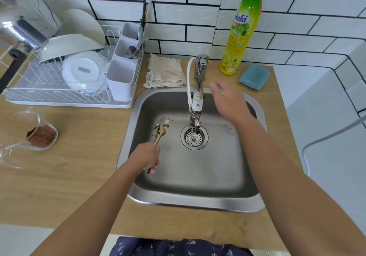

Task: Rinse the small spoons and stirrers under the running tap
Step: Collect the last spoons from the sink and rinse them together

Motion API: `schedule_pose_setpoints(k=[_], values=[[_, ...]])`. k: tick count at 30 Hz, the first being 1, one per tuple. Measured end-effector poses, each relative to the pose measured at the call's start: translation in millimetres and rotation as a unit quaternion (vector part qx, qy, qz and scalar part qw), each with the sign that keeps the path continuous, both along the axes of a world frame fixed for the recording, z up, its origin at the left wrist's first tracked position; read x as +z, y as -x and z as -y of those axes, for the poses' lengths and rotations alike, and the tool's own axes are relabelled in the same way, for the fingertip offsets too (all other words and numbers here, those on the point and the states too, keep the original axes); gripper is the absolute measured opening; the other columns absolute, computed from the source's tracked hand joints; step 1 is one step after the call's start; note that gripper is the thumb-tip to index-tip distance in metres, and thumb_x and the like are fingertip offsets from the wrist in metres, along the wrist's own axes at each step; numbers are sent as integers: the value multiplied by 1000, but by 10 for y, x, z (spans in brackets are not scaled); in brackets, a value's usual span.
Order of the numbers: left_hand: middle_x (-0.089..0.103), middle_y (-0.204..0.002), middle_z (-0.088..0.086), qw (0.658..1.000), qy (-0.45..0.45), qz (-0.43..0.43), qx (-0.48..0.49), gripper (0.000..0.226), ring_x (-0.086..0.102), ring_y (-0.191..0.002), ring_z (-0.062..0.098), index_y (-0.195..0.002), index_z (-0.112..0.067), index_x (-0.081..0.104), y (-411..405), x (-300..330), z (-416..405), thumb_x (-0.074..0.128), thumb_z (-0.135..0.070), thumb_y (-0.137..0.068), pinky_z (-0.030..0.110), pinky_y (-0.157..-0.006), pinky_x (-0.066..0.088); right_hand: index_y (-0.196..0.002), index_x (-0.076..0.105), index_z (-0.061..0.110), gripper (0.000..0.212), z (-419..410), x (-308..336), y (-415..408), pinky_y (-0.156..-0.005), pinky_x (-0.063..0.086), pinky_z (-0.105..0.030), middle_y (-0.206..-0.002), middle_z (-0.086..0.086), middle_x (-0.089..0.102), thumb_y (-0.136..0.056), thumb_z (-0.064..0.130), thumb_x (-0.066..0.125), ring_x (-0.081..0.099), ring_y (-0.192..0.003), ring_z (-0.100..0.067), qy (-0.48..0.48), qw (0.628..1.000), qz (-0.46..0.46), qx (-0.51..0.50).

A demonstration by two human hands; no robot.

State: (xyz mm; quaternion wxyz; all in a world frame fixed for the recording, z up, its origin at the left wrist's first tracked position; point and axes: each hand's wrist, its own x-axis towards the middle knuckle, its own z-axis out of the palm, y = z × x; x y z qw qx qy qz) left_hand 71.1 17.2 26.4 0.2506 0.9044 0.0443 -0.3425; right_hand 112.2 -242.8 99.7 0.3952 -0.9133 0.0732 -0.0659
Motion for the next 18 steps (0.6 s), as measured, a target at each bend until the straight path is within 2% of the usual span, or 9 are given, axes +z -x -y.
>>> schedule_pose_setpoints(k=[3, 5, 7, 10, 12, 13, 15, 16, 18], values=[[70, -78, 8, 1000, -2, 18, -8, 28, 59, -44, 14, -79, -12, 48, 16, 34, 0, 36, -18, -104, 25, -49, 47, -121, 65, 16, 53, -141, 295, -402, -96, 23, -18, -148, -12, 54, -107, 53, 29, 44, -137, -14, 27, 998, 6, 55], [70, -76, 7, 1000, -2, 20, -5, 27, 59, -44, 13, -81, -12, 49, 26, 50, -3, 37, -20, -104, 25, -50, 48, -136, 58, 12, 67, -205, 376, -561, -109, 20, -25, -164, -14, 35, -107, 60, 20, 25, -153, -20, 75, 990, -63, 100], [71, -81, 9, 999, -10, 25, -22, 26, 64, -51, 16, -80, -14, 47, 33, 77, 3, 39, -20, -104, 26, -54, 50, -156, 39, 10, 82, -259, 415, -596, -122, 17, -38, -170, -13, 23, -103, 67, 13, 19, -157, -25, 97, 985, -104, 102], [73, -85, 10, 999, -21, 19, -41, 25, 72, -63, 23, -80, -15, 46, 42, 106, 11, 41, -20, -104, 31, -62, 56, -159, 33, 13, 89, -289, 427, -518, -120, 22, -44, -168, -14, 27, -99, 73, 7, 27, -153, -31, 118, 981, -123, 94], [71, -79, 7, 1000, 0, 21, -1, 26, 68, -50, 17, -87, -12, 50, 41, 95, 14, 37, -25, -105, 28, -52, 52, -159, 34, 19, 83, -261, 401, -444, -121, 17, -41, -169, -7, 27, -100, 72, 11, 25, -154, -25, 67, 985, -121, 99], [70, -75, 5, 999, 12, 22, 25, 27, 63, -43, 13, -90, -12, 51, 44, 97, 20, 35, -27, -105, 24, -47, 47, -154, 44, 28, 76, -236, 386, -392, -119, 19, -36, -165, 2, 37, -100, 73, 17, 33, -151, -18, -3, 991, -112, 79], [69, -74, 5, 999, 21, 26, 42, 26, 59, -39, 10, -96, -12, 51, 48, 120, 29, 35, -30, -105, 22, -45, 45, -126, 69, 42, 57, -192, 340, -265, -110, 29, -25, -137, 25, 62, -97, 74, 32, 53, -125, 3, -161, 984, -76, 4], [69, -75, 5, 998, 25, 30, 44, 26, 59, -39, 10, -97, -12, 51, 54, 132, 26, 35, -30, -105, 22, -45, 45, -118, 72, 41, 51, -154, 278, -198, -107, 35, -26, -127, 25, 67, -96, 73, 39, 56, -116, 4, -193, 979, -56, -30], [69, -75, 6, 998, 30, 39, 48, 26, 60, -40, 11, -97, -13, 51, 71, 172, 21, 34, -31, -105, 22, -43, 44, -100, 66, 35, 32, -40, 54, -29, -93, 52, -34, -107, 16, 70, -93, 63, 53, 64, -100, -5, -152, 983, -27, -99]])
